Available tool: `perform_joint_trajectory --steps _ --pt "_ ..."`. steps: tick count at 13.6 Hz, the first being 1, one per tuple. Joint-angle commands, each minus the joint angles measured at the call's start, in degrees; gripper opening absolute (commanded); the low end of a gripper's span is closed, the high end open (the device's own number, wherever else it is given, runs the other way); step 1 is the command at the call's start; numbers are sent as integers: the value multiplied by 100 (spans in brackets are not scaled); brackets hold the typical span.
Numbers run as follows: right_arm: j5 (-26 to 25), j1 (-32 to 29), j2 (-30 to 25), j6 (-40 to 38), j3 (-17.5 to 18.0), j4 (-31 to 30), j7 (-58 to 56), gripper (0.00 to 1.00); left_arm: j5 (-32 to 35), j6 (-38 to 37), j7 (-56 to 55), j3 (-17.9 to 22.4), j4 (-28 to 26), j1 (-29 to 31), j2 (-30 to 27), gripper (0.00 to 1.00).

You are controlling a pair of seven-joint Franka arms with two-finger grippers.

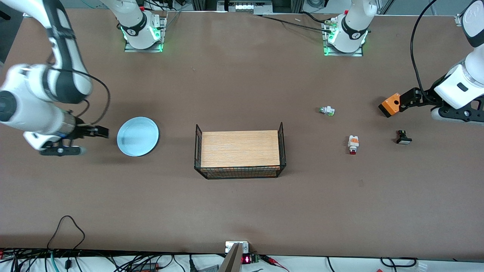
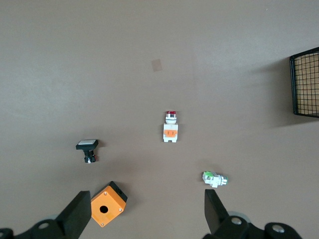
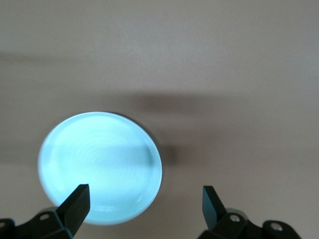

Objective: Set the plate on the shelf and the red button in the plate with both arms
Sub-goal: 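Move the right gripper down to the rim of the light blue plate, then grasp the plate rim with the right gripper and lift it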

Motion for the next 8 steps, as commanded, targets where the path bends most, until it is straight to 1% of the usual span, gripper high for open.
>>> perform_joint_trajectory --steps 1,2,4,5,6,7,8 --pt "55 -62 -101 1671 21 -1355 -61 100 -52 -122 154 10 144 0 56 100" --pt "46 -132 4 2113 21 -1576 -61 100 -52 -122 154 10 144 0 47 100" --pt "37 -194 232 2205 21 -1614 -70 100 -52 -122 154 19 144 0 56 100" --pt "37 -238 329 2205 21 -1614 -70 98 -52 -122 154 10 144 0 47 100" --pt "37 -247 409 2205 21 -1614 -70 78 -52 -131 154 10 144 0 56 100" --pt "37 -239 418 2162 21 -1614 -70 46 -52 -131 154 10 144 8 56 100" --pt "28 -230 418 2039 21 -1614 -78 21 -52 -131 154 19 144 9 56 100"
